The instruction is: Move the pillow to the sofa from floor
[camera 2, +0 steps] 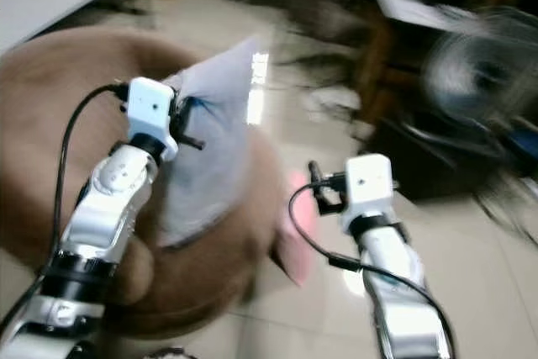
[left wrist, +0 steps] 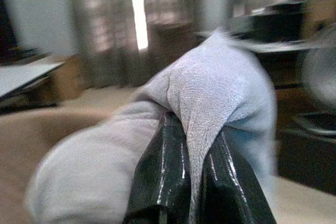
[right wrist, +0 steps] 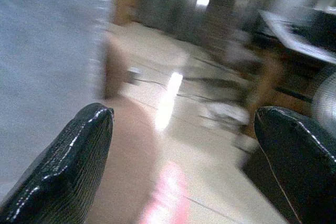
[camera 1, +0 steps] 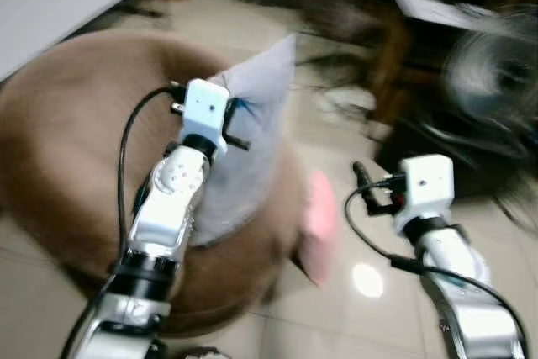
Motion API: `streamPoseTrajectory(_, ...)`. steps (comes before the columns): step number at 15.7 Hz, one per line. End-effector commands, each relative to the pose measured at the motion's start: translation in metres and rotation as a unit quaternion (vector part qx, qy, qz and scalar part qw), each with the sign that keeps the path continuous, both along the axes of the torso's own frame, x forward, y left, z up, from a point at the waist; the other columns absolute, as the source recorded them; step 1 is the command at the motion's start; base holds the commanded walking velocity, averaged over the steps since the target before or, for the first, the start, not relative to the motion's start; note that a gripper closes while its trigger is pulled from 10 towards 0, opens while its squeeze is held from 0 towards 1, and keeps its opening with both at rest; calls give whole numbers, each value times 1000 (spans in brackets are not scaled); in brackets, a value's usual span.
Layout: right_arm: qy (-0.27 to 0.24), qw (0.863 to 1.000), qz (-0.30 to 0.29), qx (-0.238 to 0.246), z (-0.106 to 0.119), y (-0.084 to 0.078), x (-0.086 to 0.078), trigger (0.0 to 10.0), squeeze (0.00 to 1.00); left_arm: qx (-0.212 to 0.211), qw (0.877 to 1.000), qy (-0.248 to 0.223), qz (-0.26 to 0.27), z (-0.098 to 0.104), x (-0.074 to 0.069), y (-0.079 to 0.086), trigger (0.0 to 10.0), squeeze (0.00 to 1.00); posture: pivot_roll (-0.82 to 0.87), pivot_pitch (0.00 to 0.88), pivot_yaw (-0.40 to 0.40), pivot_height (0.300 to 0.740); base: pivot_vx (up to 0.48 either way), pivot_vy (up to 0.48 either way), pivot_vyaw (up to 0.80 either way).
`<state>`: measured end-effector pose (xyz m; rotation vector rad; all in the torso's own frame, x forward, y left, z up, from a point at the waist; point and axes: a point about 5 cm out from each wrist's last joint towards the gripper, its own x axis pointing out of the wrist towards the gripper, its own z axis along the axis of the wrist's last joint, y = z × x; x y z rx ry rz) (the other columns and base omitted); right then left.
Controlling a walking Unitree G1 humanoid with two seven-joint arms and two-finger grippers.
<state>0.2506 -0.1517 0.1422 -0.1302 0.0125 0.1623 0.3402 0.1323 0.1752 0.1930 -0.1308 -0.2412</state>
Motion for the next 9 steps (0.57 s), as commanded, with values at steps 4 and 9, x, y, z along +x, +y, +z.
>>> streamPoseTrajectory(4, 5, 999, -37, -4, -3, -19, -3, 10000, 0, 20, 999, -12, -44, 11, 20, -28, 10000, 0, 69, 0, -91, 740, 373, 0, 0)
streamPoseTrajectory(9, 23, 1000, -7, -1, -10, -16, -10, 10000, 0, 97, 993, 74, -4, -12, 40, -25, 10000, 0, 77, 23, -75, 740, 75, 0, 0)
